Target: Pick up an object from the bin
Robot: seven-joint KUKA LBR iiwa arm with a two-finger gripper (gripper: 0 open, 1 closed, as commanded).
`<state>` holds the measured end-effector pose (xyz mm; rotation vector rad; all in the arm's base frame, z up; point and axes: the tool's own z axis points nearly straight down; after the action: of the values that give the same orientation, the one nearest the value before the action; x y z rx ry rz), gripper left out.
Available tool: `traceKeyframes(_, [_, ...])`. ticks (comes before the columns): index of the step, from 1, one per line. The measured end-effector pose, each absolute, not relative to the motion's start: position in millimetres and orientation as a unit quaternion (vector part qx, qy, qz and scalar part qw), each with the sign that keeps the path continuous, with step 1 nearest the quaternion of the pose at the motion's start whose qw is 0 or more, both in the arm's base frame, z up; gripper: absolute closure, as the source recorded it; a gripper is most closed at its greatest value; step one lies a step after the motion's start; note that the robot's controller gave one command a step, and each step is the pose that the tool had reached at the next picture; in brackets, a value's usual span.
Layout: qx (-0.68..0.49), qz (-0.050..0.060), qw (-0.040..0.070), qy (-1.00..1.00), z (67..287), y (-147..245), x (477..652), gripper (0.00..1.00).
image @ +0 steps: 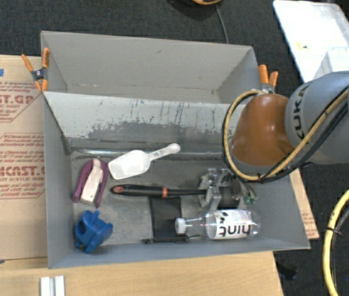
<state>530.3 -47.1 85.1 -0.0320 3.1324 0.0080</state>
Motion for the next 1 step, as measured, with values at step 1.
traceKeyframes(1, [-0.01,0.003,0.005,1.0,85.1,-47.1,530.3,1.0])
